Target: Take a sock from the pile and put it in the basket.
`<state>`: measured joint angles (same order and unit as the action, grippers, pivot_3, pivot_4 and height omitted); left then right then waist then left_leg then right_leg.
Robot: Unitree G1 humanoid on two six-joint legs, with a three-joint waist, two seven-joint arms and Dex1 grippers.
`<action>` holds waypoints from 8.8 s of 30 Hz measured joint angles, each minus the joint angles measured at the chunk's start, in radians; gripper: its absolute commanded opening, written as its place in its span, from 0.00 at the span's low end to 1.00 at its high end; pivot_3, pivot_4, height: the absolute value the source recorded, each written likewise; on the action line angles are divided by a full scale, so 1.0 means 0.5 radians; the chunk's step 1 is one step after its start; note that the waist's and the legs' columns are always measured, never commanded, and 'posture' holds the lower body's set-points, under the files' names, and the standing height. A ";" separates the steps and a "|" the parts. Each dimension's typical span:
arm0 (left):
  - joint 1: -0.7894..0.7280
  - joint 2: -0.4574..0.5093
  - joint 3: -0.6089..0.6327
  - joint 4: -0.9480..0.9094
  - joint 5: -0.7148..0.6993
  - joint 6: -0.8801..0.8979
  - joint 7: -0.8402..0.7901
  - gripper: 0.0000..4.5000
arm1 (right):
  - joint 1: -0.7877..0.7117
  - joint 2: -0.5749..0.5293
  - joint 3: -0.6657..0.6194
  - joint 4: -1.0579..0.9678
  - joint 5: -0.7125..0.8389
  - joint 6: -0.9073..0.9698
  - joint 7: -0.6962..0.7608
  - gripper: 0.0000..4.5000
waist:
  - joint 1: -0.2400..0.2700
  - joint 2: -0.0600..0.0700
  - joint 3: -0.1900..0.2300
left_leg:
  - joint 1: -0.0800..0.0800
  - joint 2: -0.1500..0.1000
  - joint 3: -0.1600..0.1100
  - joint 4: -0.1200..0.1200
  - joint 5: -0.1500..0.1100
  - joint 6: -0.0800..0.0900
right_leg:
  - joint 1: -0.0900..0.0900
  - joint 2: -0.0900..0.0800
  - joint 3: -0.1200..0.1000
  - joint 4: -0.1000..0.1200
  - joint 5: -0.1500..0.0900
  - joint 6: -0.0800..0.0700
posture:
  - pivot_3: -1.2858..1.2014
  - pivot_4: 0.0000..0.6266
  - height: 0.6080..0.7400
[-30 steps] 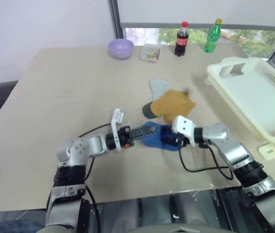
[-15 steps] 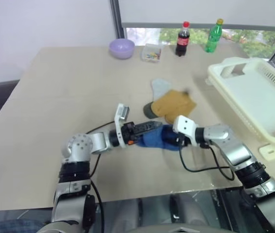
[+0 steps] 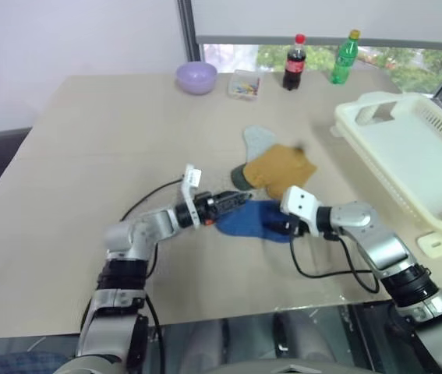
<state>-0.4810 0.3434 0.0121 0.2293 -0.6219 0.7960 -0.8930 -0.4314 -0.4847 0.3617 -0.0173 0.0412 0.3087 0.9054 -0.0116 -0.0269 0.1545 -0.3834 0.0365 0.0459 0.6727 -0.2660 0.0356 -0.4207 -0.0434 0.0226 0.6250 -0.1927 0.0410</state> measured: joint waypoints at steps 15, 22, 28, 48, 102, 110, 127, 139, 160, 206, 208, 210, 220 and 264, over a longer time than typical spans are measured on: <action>0.014 0.453 -0.350 -0.266 0.003 0.388 -0.527 0.94 | 0.021 0.019 -0.008 -0.025 0.003 0.030 -0.022 0.48 | -0.007 0.002 -0.001 | 0.003 0.002 -0.002 -0.007 0.000 0.000 | -0.002 0.000 0.002 -0.001 -0.006 0.007 | 0.52 0.24 1.00; 0.026 0.303 -0.263 -0.218 -0.100 0.528 -0.425 0.94 | 0.021 0.020 -0.009 -0.025 0.000 0.031 -0.033 0.48 | -0.005 0.001 0.000 | 0.003 0.001 -0.008 -0.006 0.000 0.000 | -0.002 -0.001 0.001 -0.001 -0.006 0.008 | 0.52 0.24 1.00; -0.026 0.204 -0.003 -0.082 -0.217 0.610 -0.288 0.94 | 0.022 0.020 -0.008 -0.028 -0.001 0.030 -0.034 0.48 | -0.006 0.001 0.001 | 0.001 0.001 -0.011 -0.006 0.000 0.000 | -0.003 -0.001 -0.001 0.000 -0.006 0.008 | 0.52 0.24 1.00; -0.007 0.164 0.133 -0.164 -0.436 0.712 -0.173 0.94 | 0.035 0.020 -0.013 -0.042 -0.002 0.032 -0.043 0.48 | -0.005 0.000 0.001 | 0.000 0.001 -0.013 -0.006 0.000 0.000 | -0.003 -0.001 -0.001 -0.001 -0.006 0.007 | 0.52 0.24 1.00; 0.068 0.150 0.195 -0.246 -0.630 1.113 -0.202 0.94 | 0.083 0.018 -0.031 -0.107 -0.006 0.069 -0.078 0.48 | -0.006 -0.001 0.003 | -0.004 0.000 -0.018 -0.008 -0.001 0.000 | -0.005 -0.006 -0.007 -0.004 -0.008 0.009 | 0.52 0.24 1.00; 0.065 0.041 0.223 -0.246 -0.667 1.098 -0.125 0.94 | 0.083 0.012 -0.034 -0.114 -0.006 0.076 -0.078 0.48 | -0.004 -0.001 0.003 | -0.004 0.000 -0.018 -0.008 -0.001 0.000 | -0.005 -0.007 -0.007 -0.004 -0.008 0.009 | 0.52 0.24 1.00; 0.004 -0.273 0.290 -0.123 -0.701 1.021 0.124 0.94 | 0.111 -0.050 -0.049 -0.408 0.037 0.429 -0.082 0.86 | 0.000 0.000 0.003 | -0.029 -0.008 -0.024 -0.006 0.000 0.000 | -0.024 -0.008 -0.010 -0.004 -0.003 0.002 | 0.52 0.24 1.00; 0.006 -0.260 0.186 -0.120 -0.644 1.001 0.099 0.94 | 0.167 -0.136 -0.057 -0.606 0.023 0.444 -0.136 0.99 | -0.001 -0.001 0.004 | -0.029 -0.010 -0.026 -0.006 0.000 0.000 | -0.024 -0.008 -0.011 -0.004 -0.004 0.003 | 0.52 0.24 1.00; -0.018 -0.238 -0.018 0.012 -0.483 0.820 -0.046 0.94 | 0.318 -0.333 -0.131 -0.612 -0.139 -0.173 -0.197 0.99 | 0.001 -0.001 0.005 | -0.029 -0.010 -0.023 -0.005 0.000 0.000 | -0.023 -0.008 -0.011 -0.003 -0.007 0.008 | 0.52 0.24 1.00; -0.094 -0.319 -0.139 0.154 -0.220 0.563 -0.311 0.94 | 0.701 0.187 -1.115 -0.737 1.456 1.668 -0.812 0.15 | 0.047 0.003 0.002 | -0.029 -0.013 -0.032 0.001 0.000 0.001 | -0.020 -0.011 -0.013 0.001 -0.006 0.008 | 0.52 0.24 1.00; -0.093 -0.318 -0.138 0.153 -0.219 0.562 -0.311 0.94 | 0.710 0.228 -1.119 -0.742 1.507 1.710 -0.845 0.02 | 0.045 0.004 0.002 | -0.028 -0.013 -0.032 0.001 0.000 0.001 | -0.019 -0.011 -0.013 0.001 -0.006 0.008 | 0.52 0.24 1.00; -0.092 -0.317 -0.138 0.153 -0.219 0.562 -0.312 0.94 | 0.714 0.267 -1.131 -0.750 1.531 1.733 -0.886 0.02 | 0.043 0.003 0.002 | -0.028 -0.013 -0.031 0.001 0.000 0.001 | -0.019 -0.011 -0.013 0.001 -0.006 0.008 | 0.52 0.24 1.00; 0.061 -0.074 -0.359 -0.124 0.155 -0.164 -0.470 0.94 | 0.656 0.286 -1.277 -0.750 1.610 1.736 -1.105 0.02 | 0.001 0.005 0.003 | -0.029 -0.011 -0.029 0.000 0.000 0.001 | -0.021 -0.010 -0.010 0.002 -0.002 0.002 | 0.52 0.24 1.00; 0.079 -0.514 -0.476 0.071 0.730 -2.294 -0.206 0.94 | -0.137 -0.819 -1.994 0.784 1.667 1.454 -1.216 0.99 | 0.044 0.012 0.006 | -0.033 -0.010 -0.007 0.000 -0.001 0.003 | -0.024 -0.007 -0.002 -0.004 0.002 0.012 | 0.52 0.24 1.00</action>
<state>-0.4412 0.0866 -0.2260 0.2650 -0.2570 -0.3513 -0.9959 -0.4997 -0.8943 -0.6352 0.3745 0.8748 1.0357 0.2976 0.0103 -0.0210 0.1574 -0.4000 0.0313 0.0425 0.6725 -0.2664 0.0371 -0.4325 -0.0469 0.0214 0.6229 -0.1914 0.0473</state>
